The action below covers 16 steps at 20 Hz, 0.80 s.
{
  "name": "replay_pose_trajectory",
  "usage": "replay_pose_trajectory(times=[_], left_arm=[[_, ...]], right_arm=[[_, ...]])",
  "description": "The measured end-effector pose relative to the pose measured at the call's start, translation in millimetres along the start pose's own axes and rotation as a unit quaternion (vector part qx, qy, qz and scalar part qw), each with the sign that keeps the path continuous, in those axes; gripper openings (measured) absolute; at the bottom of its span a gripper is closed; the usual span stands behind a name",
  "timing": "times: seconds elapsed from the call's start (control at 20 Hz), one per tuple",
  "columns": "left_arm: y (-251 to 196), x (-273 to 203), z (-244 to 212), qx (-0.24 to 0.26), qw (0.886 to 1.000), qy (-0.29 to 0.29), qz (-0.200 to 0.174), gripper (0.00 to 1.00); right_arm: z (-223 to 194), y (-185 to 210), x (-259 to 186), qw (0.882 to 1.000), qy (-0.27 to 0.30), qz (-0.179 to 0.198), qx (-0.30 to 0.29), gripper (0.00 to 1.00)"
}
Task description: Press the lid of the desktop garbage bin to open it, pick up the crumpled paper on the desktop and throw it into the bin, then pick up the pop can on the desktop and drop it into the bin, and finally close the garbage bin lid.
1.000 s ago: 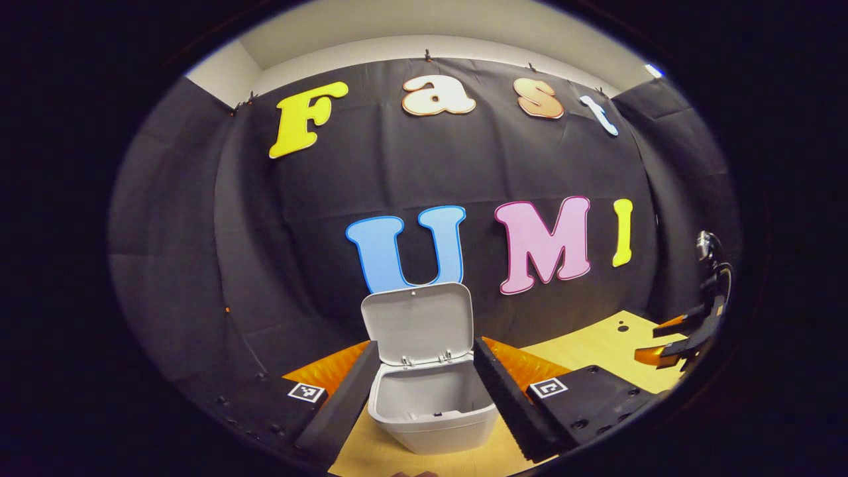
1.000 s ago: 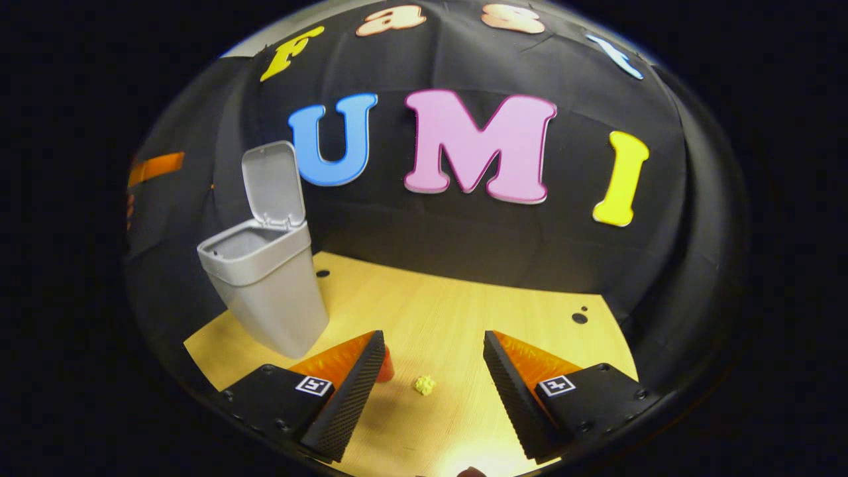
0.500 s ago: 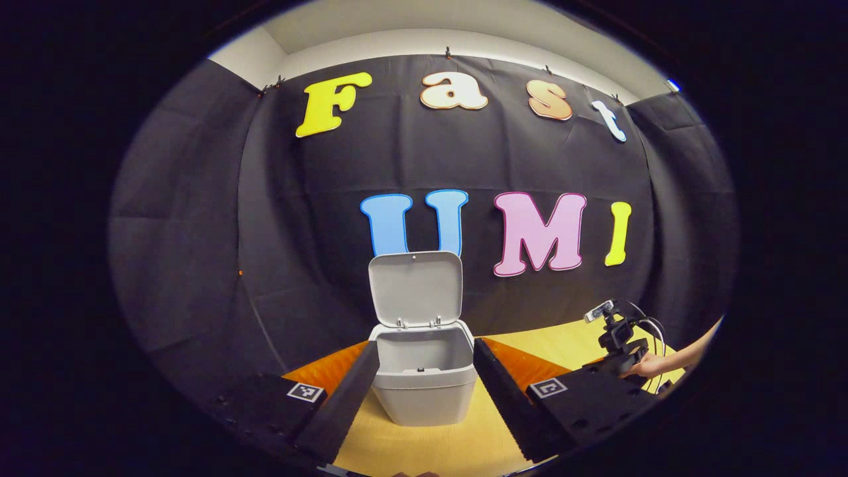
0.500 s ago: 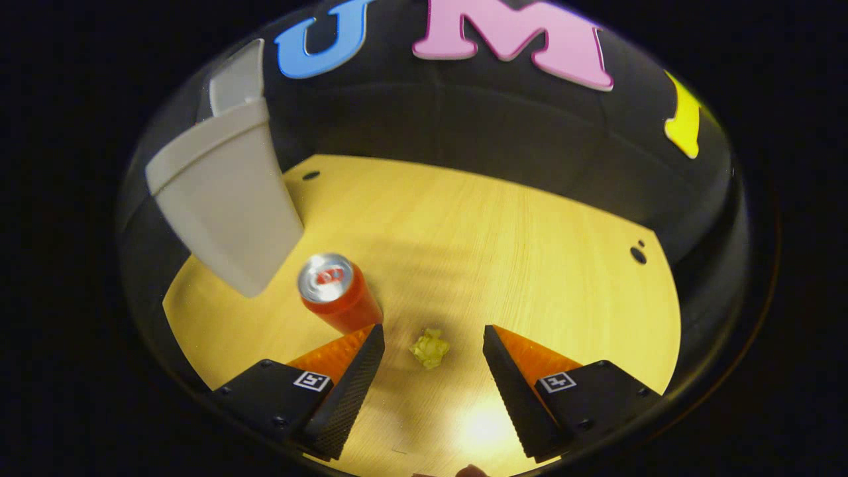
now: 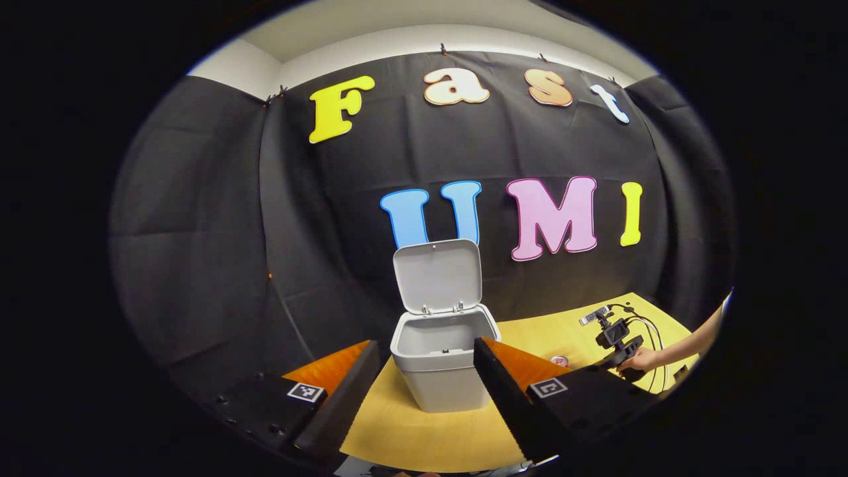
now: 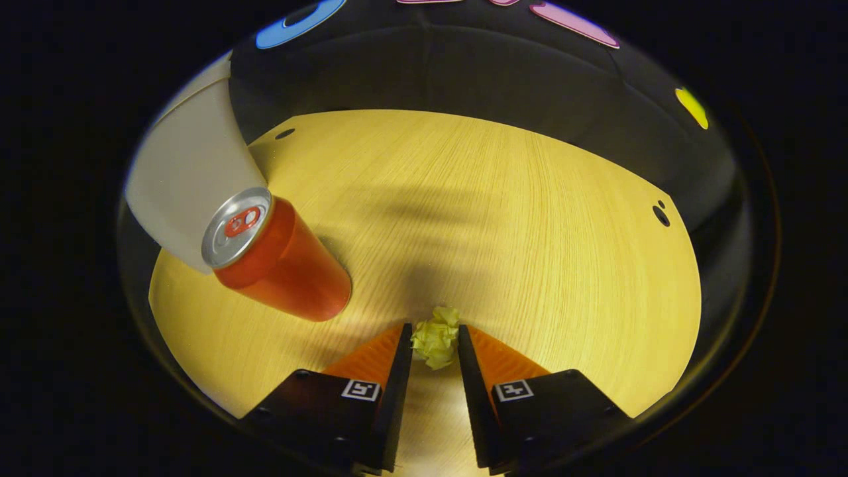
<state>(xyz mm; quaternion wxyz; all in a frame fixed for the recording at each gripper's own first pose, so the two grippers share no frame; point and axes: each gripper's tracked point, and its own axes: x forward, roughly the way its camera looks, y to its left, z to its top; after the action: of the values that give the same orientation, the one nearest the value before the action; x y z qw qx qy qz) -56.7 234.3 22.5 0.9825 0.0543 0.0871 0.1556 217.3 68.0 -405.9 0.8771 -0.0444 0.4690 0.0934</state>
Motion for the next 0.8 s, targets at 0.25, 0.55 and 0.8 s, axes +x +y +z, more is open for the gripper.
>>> replay_pose_trajectory(times=[0.25,0.55,0.8], left_arm=[[-9,4,5,0.004,1.0,-0.008,-0.016,0.96],[-24,10,14,0.002,0.999,-0.02,-0.04,0.96],[-26,4,17,0.007,0.999,-0.029,-0.04,0.97]], right_arm=[[46,13,-52,0.996,-0.082,0.031,-0.007,0.39],[162,88,-176,0.959,-0.245,0.137,-0.034,0.39],[238,179,-260,0.909,-0.34,0.229,-0.073,0.39]])
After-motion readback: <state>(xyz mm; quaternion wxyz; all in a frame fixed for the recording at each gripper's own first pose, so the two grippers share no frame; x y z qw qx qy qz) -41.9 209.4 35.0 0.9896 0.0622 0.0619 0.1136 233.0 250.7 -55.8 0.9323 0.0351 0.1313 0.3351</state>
